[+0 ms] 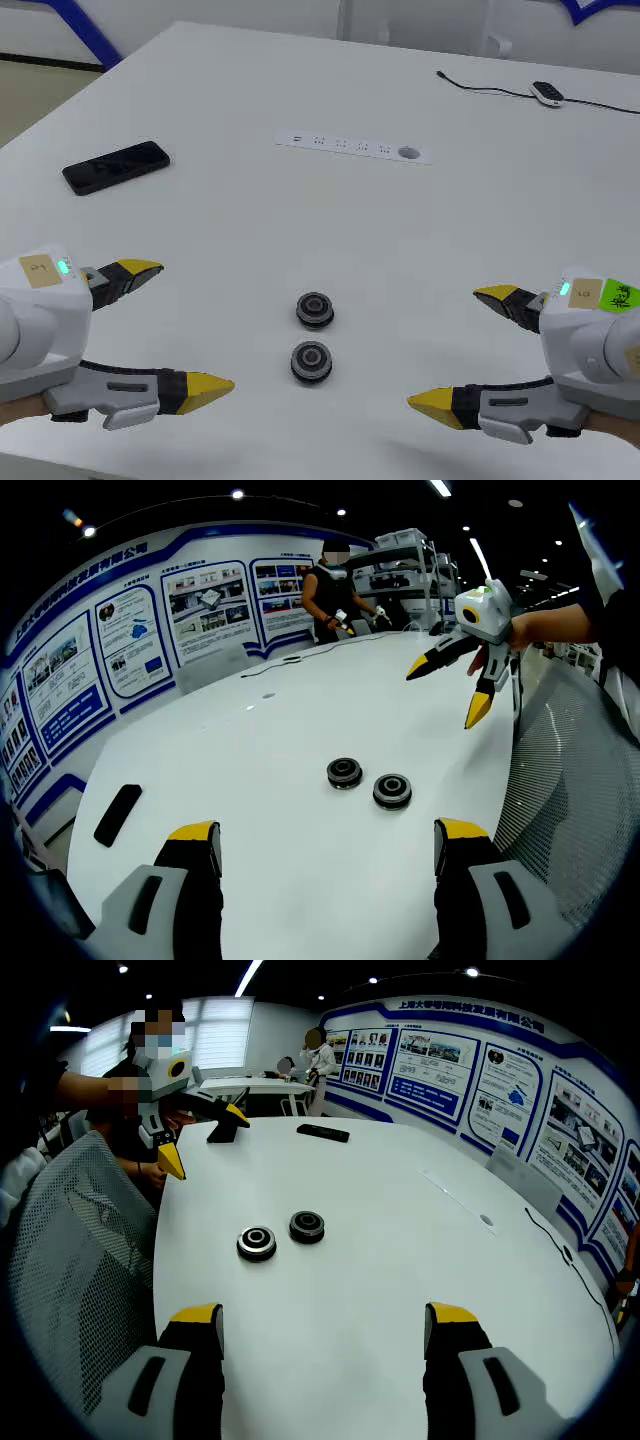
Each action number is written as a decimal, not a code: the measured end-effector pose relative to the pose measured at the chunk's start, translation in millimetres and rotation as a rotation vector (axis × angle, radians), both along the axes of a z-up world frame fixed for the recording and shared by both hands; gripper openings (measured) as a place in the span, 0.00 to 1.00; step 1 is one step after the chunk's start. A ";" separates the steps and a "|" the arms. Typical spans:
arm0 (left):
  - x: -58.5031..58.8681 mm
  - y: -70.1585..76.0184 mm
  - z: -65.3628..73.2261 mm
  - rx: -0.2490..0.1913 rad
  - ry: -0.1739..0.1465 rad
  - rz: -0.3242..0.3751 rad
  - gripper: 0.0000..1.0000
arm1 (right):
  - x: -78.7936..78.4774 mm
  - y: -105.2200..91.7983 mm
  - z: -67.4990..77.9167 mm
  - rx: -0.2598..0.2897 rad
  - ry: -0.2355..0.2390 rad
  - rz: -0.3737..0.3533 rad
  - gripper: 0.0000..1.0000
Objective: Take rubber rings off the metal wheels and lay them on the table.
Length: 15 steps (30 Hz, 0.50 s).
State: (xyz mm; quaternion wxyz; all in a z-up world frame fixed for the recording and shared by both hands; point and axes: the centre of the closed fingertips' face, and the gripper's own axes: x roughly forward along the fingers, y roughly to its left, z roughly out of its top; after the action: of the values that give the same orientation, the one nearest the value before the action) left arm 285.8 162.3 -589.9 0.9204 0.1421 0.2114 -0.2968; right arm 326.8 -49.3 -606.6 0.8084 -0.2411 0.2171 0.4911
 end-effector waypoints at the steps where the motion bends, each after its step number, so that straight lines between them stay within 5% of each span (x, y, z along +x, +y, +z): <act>1: -0.6 -0.3 0.1 -0.003 0.001 -0.002 0.90 | -0.3 -0.1 -0.2 0.003 0.001 -0.002 0.84; 15: -4.9 3.6 -4.0 -0.001 0.018 0.000 0.88 | -8.5 -4.0 -14.5 0.001 0.040 -0.017 0.82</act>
State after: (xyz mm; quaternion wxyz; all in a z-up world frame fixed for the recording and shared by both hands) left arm 280.9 165.9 -593.9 0.9186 0.1388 0.2194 -0.2980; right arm 318.2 -53.3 -621.1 0.8082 -0.2286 0.2351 0.4891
